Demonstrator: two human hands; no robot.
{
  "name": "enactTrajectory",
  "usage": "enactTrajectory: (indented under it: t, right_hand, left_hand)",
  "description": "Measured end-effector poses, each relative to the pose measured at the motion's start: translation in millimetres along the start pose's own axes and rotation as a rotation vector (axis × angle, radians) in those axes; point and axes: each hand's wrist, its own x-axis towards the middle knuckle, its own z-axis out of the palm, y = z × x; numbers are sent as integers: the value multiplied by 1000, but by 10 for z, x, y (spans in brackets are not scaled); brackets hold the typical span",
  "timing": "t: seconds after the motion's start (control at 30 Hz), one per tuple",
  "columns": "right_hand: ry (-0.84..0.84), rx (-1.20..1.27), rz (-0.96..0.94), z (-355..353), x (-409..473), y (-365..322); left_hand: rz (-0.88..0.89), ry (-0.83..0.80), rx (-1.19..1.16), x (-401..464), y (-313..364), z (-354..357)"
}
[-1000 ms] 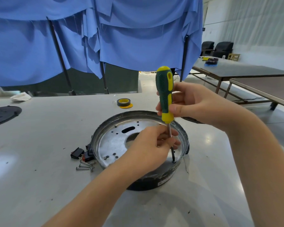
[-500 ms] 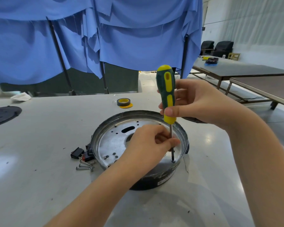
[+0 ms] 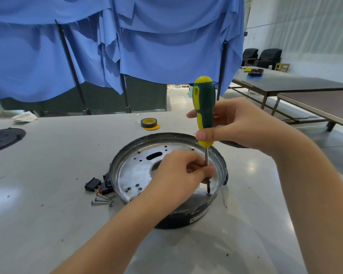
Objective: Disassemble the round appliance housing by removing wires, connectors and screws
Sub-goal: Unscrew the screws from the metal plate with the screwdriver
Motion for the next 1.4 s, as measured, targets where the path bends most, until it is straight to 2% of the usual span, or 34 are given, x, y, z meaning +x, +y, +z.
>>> enactTrajectory:
  t: [0.1,0.2,0.37,0.47,0.7,0.83,1.03,1.17,1.27,1.4]
  right_hand:
    - [13,35,-6,-11,-6,7]
    - [-67,117,-13,-8,-23,2]
    - [-162,213,-4,-32,-36,-3]
    - [-211,222,1,-52,-40,-8]
    - [-74,72,7,7,-6,4]
    - [-127,146,10,-40,-27,10]
    - [-199,255,6,-99,-57,59]
    - [-228,315,41,-159,-68,106]
    - [-185,276,55,-155,-48,121]
    - [-24,136,44,-90,4,115]
  left_hand:
    - [-14,22,18,-3,-4,-10]
    - [-19,25,48,-9,-6,-11]
    - [-45,-93,-5,-18,14,16]
    - [-34,-72,-13,-19,21,14]
    - [-27,17,115,-22,27,28]
    - [-13,12,172,-17,21,22]
    - [-36,-134,-55,-20,5,16]
    - [-25,-109,-55,-15,6,16]
    - [-8,-60,-19,-13,5,25]
    - [-16,-18,15,-17,0,33]
